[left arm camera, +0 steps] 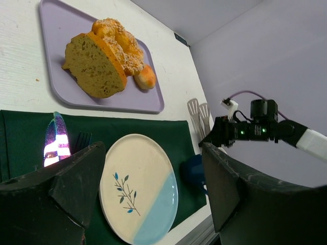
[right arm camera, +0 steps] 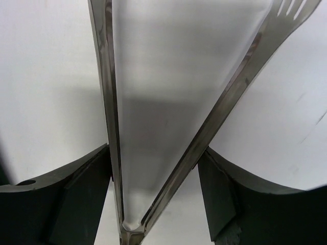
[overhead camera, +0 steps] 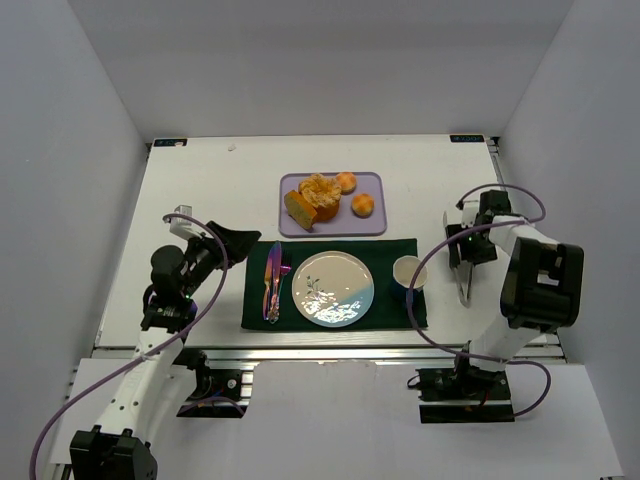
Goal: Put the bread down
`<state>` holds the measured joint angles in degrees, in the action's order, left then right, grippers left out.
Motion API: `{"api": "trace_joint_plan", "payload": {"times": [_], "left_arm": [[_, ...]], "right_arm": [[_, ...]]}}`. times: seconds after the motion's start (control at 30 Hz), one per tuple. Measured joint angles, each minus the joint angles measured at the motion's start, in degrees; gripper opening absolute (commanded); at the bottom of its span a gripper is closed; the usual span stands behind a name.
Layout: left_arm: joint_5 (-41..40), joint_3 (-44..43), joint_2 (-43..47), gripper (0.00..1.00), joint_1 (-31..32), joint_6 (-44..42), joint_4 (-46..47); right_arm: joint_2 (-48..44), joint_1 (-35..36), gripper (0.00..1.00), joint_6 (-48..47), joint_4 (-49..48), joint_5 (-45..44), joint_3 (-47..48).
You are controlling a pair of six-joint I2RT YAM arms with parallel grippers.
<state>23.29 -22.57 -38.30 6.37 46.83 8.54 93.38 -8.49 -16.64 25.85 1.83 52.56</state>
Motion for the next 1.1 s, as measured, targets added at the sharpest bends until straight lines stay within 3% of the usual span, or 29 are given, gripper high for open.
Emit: {"api": "trace_joint_plan", "payload": {"times": [0.13, 0.33, 0.67, 0.93, 1.03, 1.07, 1.1], "left_arm": [[-0.07, -0.02, -0.11, 0.85, 0.00, 0.17, -0.09], [-0.44, -0.11, 0.24, 0.85, 0.00, 0.26, -1.38], [-2.89, -0.44, 5.25, 0.85, 0.00, 0.92, -4.48], [-2.97, -1.11, 3.89, 0.85, 0.00, 1.09, -5.31], [-2.95, -1.57, 2.95, 0.85, 0.00, 1.09, -5.31], [-2.95, -1.73, 2.71, 0.85, 0.00, 1.09, -5.31], [-2.93, -1.90, 2.54, 0.85, 0.00, 1.09, -5.29]], "right_arm": [[7.08, 0.04, 0.72, -1.64, -1.40, 0.76, 8.09], [13.79, 0.76, 0.86, -3.54, -3.63, 1.03, 16.39], [12.09, 0.96, 0.89, -4.46, -6.49, 2.93, 13.29], [9.01, 1.01, 0.82, -3.21, -9.03, 4.66, 8.39], [9.09, 1.01, 0.71, -3.02, -9.31, 4.79, 8.41], [9.25, 1.01, 0.57, -2.93, -9.44, 4.79, 8.52], [9.49, 1.01, 0.52, -2.93, -9.46, 4.87, 8.81]]}}
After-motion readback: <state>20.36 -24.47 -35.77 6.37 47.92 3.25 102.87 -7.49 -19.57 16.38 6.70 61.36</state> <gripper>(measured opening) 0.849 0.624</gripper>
